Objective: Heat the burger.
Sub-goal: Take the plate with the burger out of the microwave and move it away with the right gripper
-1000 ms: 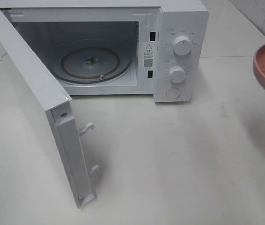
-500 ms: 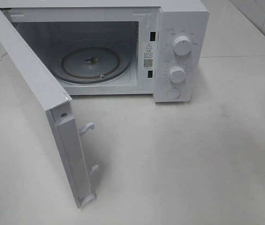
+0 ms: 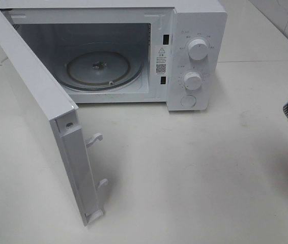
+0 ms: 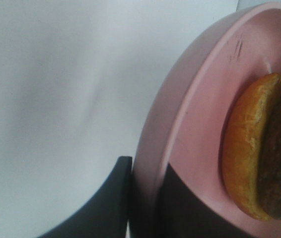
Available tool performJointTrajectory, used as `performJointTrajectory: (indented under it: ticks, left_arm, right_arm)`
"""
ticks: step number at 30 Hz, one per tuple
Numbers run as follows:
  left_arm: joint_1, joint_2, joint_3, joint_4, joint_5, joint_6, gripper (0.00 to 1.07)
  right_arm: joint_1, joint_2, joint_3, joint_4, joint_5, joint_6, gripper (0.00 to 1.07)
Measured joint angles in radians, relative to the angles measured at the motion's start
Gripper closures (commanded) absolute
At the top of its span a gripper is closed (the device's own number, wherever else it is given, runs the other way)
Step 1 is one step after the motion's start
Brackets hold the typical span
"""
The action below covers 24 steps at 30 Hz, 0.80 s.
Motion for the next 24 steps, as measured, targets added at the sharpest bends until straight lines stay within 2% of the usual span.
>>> performJointTrajectory:
  ticks: [14, 24]
  left_arm:
    - [0.000, 0.000, 0.000, 0.000, 0.000, 0.000, 0.09]
    - [0.000, 0.000, 0.000, 0.000, 0.000, 0.000, 0.09]
  right_arm:
    - [0.000, 0.234, -0.012, -0.046, -0.014, 0.251, 1.07]
    - [0.000, 0.444, -0.140, -0.091, -0.018, 0.365, 1.04]
